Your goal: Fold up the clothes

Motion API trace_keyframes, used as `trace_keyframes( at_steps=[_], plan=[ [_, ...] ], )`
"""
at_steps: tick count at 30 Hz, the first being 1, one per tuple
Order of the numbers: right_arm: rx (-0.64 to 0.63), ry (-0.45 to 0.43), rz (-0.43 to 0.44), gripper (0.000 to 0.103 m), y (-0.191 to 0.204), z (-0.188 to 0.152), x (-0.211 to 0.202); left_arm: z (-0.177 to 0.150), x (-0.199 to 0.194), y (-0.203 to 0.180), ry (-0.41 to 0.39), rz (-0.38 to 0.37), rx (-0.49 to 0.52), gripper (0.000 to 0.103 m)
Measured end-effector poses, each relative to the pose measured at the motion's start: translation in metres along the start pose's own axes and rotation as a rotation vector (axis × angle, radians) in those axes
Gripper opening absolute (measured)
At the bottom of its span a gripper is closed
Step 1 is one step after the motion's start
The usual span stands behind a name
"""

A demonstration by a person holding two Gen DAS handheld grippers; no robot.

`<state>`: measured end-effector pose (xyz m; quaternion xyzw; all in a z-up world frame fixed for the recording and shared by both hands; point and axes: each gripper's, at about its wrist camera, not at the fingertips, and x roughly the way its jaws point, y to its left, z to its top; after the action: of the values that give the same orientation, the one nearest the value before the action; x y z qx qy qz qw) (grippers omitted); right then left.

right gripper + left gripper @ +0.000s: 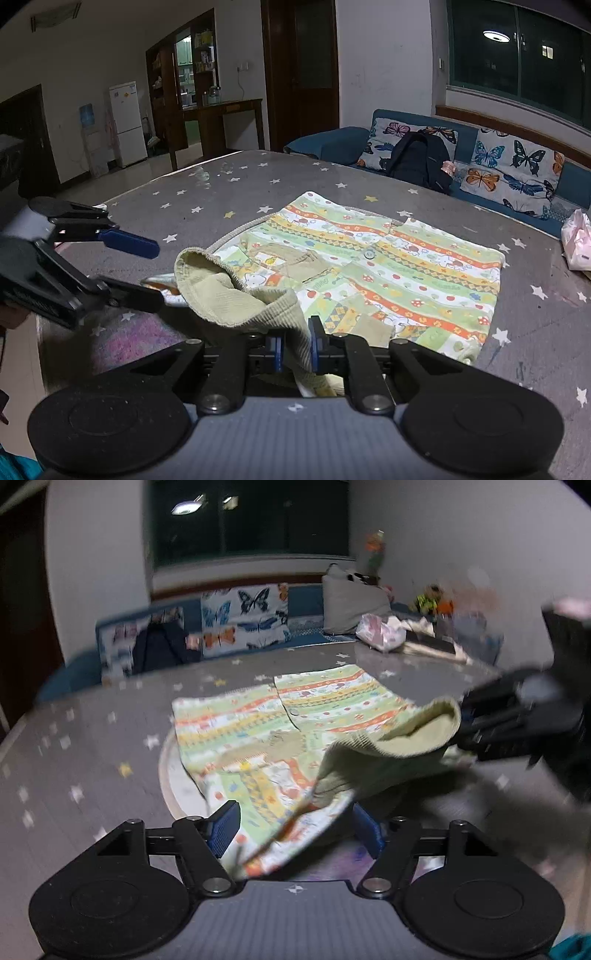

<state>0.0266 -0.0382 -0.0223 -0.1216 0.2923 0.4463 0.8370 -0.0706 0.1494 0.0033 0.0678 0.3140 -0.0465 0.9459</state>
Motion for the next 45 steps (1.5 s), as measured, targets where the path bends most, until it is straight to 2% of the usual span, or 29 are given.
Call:
trace_keyframes(
  at_steps=[4,5,6,8,11,13,20,28,31,38,45],
  plan=[
    [0.011,-0.006,-0.008,0.012,0.001,0.001,0.000,-0.009,0.015,-0.008,0.006,0.034,0.134,0.070],
    [0.012,-0.008,-0.011,0.011,0.001,0.002,0.000,-0.012,0.018,-0.010,0.008,0.042,0.167,0.065],
    [0.014,-0.012,-0.012,0.011,0.001,0.002,-0.001,-0.014,0.022,-0.012,0.010,0.050,0.200,0.060],
    [0.017,-0.023,-0.014,0.009,0.002,0.001,-0.002,-0.019,0.030,-0.015,0.013,0.066,0.266,0.030],
    [0.023,-0.049,-0.015,0.006,0.004,-0.001,-0.005,-0.024,0.032,-0.014,0.005,0.060,0.264,0.012],
    [0.022,-0.066,-0.014,0.005,0.006,-0.004,-0.009,-0.024,0.026,-0.014,-0.014,0.049,0.246,0.008],
    [-0.016,-0.097,0.017,0.005,0.016,-0.007,-0.041,-0.022,-0.016,-0.016,-0.071,0.003,0.178,0.007],
    [-0.070,-0.115,0.118,0.005,0.041,-0.014,-0.109,-0.034,-0.082,-0.029,-0.099,-0.089,0.140,0.007],
    [-0.089,-0.121,0.136,0.005,0.047,-0.014,-0.126,-0.034,-0.096,-0.032,-0.108,-0.106,0.135,0.007],
    [-0.084,-0.125,0.118,0.004,0.033,0.007,-0.116,-0.008,-0.080,-0.015,-0.128,-0.114,0.086,0.007],
    [-0.093,-0.101,0.065,0.004,0.001,0.049,-0.070,0.028,-0.034,0.018,-0.116,-0.098,0.035,0.007]
  ],
)
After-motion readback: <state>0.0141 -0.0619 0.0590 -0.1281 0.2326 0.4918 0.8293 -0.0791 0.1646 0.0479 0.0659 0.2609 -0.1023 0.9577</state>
